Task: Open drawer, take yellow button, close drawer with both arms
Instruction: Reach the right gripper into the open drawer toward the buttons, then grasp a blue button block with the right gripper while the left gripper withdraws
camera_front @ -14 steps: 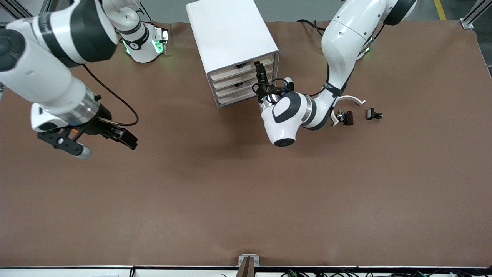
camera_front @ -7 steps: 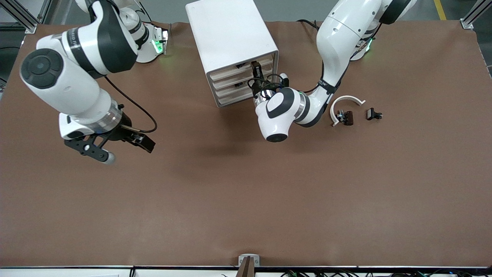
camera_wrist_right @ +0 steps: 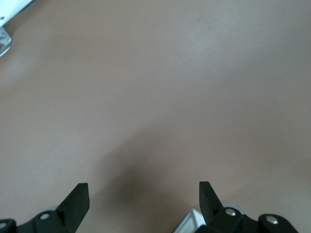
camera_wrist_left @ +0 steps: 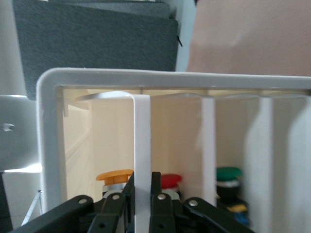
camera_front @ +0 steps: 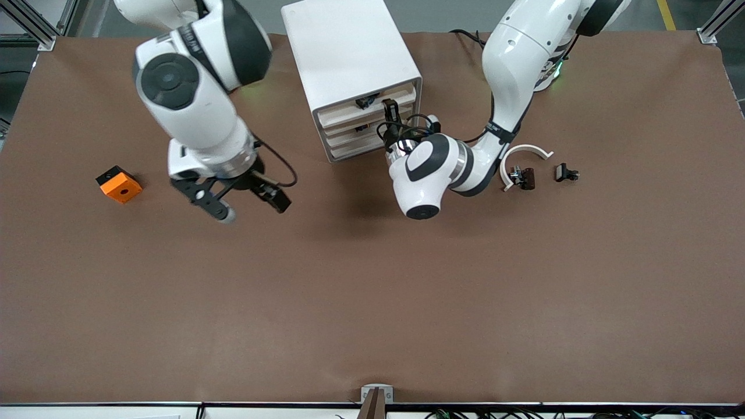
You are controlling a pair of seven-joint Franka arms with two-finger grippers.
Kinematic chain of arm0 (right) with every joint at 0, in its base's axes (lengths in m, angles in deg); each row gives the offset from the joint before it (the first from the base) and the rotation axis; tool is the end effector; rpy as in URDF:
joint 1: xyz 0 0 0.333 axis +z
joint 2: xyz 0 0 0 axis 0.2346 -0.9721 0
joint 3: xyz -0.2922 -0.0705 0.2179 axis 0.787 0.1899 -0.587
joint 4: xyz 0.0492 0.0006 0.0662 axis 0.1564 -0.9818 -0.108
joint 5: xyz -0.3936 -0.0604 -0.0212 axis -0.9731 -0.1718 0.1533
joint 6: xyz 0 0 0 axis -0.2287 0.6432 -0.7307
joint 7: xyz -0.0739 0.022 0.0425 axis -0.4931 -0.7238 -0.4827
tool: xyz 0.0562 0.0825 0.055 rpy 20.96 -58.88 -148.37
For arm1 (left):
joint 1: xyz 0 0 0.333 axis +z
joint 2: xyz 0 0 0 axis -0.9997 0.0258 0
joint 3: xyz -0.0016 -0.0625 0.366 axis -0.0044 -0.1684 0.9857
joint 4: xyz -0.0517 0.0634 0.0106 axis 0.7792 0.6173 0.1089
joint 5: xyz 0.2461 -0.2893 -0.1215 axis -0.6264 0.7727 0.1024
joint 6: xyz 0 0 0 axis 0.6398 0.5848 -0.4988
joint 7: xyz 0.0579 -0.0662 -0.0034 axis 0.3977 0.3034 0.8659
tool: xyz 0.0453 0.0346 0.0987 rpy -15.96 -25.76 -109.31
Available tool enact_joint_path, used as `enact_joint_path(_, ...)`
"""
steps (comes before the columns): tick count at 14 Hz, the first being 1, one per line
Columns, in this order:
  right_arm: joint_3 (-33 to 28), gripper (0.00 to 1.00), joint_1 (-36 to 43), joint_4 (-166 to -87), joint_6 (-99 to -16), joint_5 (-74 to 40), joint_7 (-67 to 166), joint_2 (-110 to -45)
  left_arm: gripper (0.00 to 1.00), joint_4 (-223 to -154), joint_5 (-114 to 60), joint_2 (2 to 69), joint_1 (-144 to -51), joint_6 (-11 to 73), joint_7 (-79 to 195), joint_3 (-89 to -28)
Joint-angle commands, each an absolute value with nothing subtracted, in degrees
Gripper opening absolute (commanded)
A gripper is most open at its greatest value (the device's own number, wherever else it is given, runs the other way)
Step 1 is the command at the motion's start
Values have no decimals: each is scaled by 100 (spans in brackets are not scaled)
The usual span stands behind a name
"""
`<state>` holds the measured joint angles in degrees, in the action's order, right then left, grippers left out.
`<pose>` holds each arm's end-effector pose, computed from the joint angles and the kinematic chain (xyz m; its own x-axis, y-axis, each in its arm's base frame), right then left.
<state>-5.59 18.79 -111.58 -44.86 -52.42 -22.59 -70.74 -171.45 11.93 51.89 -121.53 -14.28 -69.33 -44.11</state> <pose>0.5808 0.3460 0.5610 0.7998 -0.6003 -0.0018 -0.5999 -0.7992 -0.0369 0.4774 -0.4723 0.2997 -0.2411 0.9700 0.0313 0.2853 0.1017 -0.9530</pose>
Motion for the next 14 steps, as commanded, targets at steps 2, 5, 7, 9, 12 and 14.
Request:
enact_joint_path(2,-503,100,2456,-11072,-4459,-5159,-3085,-7172,0,-16707,1091,5188,-11885,-1421,-6851,-4142)
enact_joint_path(5,-511,100,2808,-11081,-4459,-5159,-3639,-7313,0,-16618,1100,5189,-11656,-1184,-6851,-3949)
enact_joint_path(7,-503,100,3072,-11081,-4459,-5159,-3912,-7383,0,-16574,1091,5224,-11568,-1131,-6651,-3939)
enact_joint_path(9,-511,100,3327,-11072,-4476,-5150,-4027,-7471,0,-16574,1091,5215,-11524,-1052,-6605,-3931)
enact_joint_path(12,-503,100,3495,-11081,-4731,-4869,-4229,-7559,10,-16557,1108,5189,-11427,-1052,-6596,-3930)
enact_joint_path(14,-503,100,3635,-11072,-4740,-4869,-4256,-7603,81,-16557,1108,5189,-11401,-1052,-6562,-3930)
